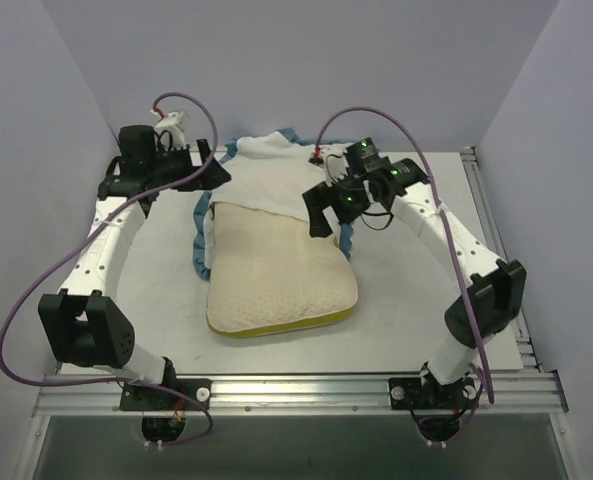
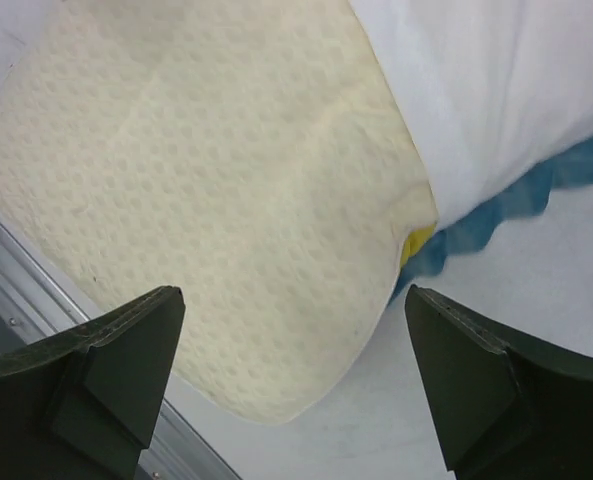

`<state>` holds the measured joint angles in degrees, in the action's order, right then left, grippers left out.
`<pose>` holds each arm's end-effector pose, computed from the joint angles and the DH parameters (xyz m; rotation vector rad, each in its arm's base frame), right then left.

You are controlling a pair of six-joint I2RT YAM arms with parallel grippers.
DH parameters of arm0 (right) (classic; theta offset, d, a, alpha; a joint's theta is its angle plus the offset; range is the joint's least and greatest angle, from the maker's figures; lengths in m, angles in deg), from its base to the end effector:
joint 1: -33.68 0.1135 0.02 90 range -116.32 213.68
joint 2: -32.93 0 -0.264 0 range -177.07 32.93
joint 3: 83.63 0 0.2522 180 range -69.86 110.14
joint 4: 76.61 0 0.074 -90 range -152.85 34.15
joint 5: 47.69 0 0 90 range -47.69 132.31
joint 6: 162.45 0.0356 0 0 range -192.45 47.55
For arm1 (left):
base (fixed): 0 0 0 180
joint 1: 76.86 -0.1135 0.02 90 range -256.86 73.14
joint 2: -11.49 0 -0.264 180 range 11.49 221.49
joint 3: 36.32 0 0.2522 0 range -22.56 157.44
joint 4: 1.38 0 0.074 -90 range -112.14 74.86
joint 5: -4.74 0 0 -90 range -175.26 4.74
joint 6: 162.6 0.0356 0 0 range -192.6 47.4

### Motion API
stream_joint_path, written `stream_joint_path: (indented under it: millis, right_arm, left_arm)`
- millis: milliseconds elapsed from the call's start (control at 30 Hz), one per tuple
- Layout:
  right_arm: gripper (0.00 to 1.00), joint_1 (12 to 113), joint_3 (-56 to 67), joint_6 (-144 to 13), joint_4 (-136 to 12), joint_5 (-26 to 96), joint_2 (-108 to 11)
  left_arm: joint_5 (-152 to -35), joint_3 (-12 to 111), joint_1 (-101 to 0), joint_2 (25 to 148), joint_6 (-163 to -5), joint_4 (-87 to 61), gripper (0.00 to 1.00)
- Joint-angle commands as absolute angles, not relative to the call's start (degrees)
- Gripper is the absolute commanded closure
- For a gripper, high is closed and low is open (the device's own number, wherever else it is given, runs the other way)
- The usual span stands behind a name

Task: Put the pillow into the pillowcase

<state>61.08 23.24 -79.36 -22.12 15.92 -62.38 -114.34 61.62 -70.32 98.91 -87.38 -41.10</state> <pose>0.3204 0.1839 0.3548 -0.9096 2.1444 0.7142 0.3436 -0.0568 0.3720 0.1656 2.0897 -0.7531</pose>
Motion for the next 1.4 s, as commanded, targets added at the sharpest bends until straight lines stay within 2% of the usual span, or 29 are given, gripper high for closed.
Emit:
stream_joint_path:
  millis: [0, 100, 233, 400, 600, 667, 700, 767, 800, 833, 967, 1267, 1367]
  right_arm:
    - [0.00, 69.4, 35.0, -80.4, -22.2, 29.4, -71.3]
    - [0.00, 75.8, 43.1, -78.1, -21.1, 32.3, -79.5]
    - [0.00, 81.4, 55.6, -74.7, -21.2, 32.9, -89.3]
    - [0.00, 85.7, 60.4, -72.4, -22.3, 33.4, -99.9]
    - [0.00, 87.8, 59.4, -73.8, -22.9, 39.5, -110.2]
    - [0.25, 86.6, 57.1, -74.7, -21.5, 37.9, -112.7]
    - [0.60, 85.7, 54.4, -73.9, -20.8, 37.1, -112.7]
    - [0.96, 83.0, 50.2, -73.0, -20.9, 32.9, -108.9]
    - [1.00, 82.1, 47.9, -72.8, -20.9, 31.2, -107.1]
    - [1.00, 80.9, 46.9, -72.5, -21.0, 25.9, -105.1]
    - [1.00, 76.0, 45.3, -69.1, -23.6, 18.1, -94.1]
    - [1.00, 74.5, 40.6, -65.3, -26.1, 13.7, -87.2]
    - [1.00, 73.6, 38.9, -64.2, -26.6, 13.7, -84.4]
  left_arm:
    - [-117.4, 56.5, -79.5, 97.6, -81.3, -51.3, 0.03]
    - [-114.2, 52.7, -84.3, 95.6, -76.5, -53.1, 0.03]
    - [-108.9, 47.9, -85.5, 92.4, -72.9, -54.3, 0.02]
    - [-108.6, 42.1, -87.4, 90.5, -70.6, -54.5, 0.02]
    - [-105.2, 38.4, -87.9, 88.3, -70.8, -53.8, 0.03]
    - [-105.7, 37.3, -88.9, 88.4, -71.0, -53.4, 0.02]
    - [-105.7, 37.0, -89.0, 89.1, -71.0, -53.5, 0.02]
    - [-106.1, 36.5, -88.9, 90.2, -70.8, -52.9, 0.03]
    - [-106.4, 36.3, -88.8, 91.8, -70.8, -52.3, 0.03]
    - [-106.7, 36.0, -88.7, 92.9, -71.2, -51.5, 0.04]
    - [-113.0, 35.5, -87.4, 99.5, -74.0, -44.4, 0.06]
    - [-117.2, 38.2, -74.9, 111.8, -85.4, -26.6, 0.05]
    - [-114.5, 40.8, -71.9, 116.5, -87.4, -25.7, 0.09]
